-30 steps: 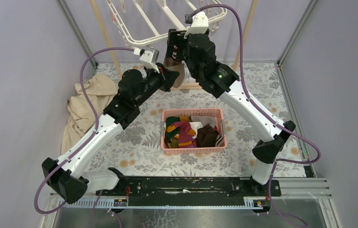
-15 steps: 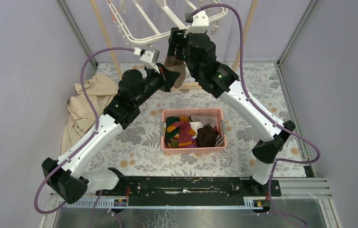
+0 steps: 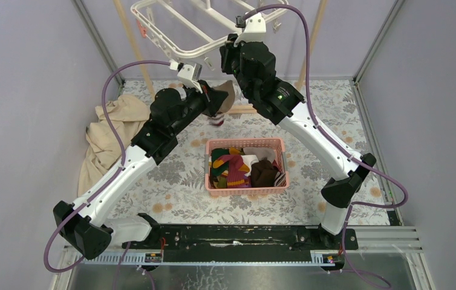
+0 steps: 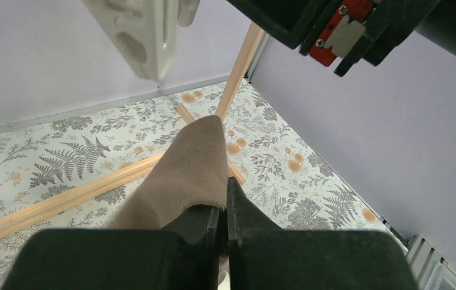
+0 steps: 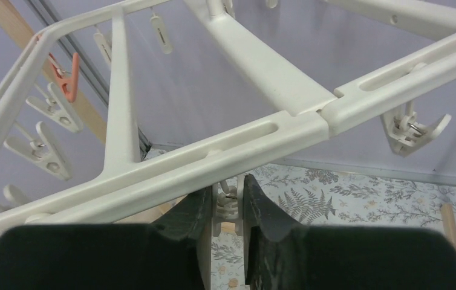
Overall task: Remove the socks clipped to the hanger
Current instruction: Remove the sock from the hanger, then place the sock in the bin.
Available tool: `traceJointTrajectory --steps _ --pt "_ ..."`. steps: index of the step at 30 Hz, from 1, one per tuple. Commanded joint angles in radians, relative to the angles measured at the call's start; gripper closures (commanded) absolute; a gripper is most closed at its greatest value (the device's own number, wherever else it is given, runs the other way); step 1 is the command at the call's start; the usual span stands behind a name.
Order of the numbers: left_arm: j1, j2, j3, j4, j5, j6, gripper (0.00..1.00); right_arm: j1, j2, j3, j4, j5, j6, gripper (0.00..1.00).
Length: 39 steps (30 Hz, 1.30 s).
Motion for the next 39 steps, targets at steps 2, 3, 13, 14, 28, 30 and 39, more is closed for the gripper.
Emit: traceJointTrajectory --steps 2,3,13,14,28,30,39 --pt "0.008 -0.026 -0.006 0.035 0.012 -0.009 0.96 -0.004 -0.036 -0.002 0.064 -0.013 -0.002 0.93" --pt "0.008 -0.025 -0.004 0.035 0.013 -0.01 0.96 -0.005 -0.038 -0.007 0.065 -0.016 -0.002 0.91" --pt "0.009 -0.042 0.005 0.009 0.039 -0.027 0.97 -0.004 -0.092 -0.086 0.077 -0.016 0.014 0.23" --pt "0.008 -0.046 0.007 0.003 0.044 -0.031 0.97 -0.005 -0.107 -0.102 0.077 -0.013 0.016 0.19" --pt "0.007 -0.094 0.016 -0.098 0.217 -0.159 0.97 -0.032 -0.493 -0.511 -0.026 0.049 0.072 0.0" --pt "0.004 -0.094 0.008 -0.092 0.26 -0.195 0.97 -0.035 -0.565 -0.581 -0.052 0.06 0.081 0.0" --pt "-0.111 -0.104 -0.163 -0.016 0.247 -0.279 0.98 -0.036 -0.843 -0.825 -0.197 0.097 0.144 0.0"
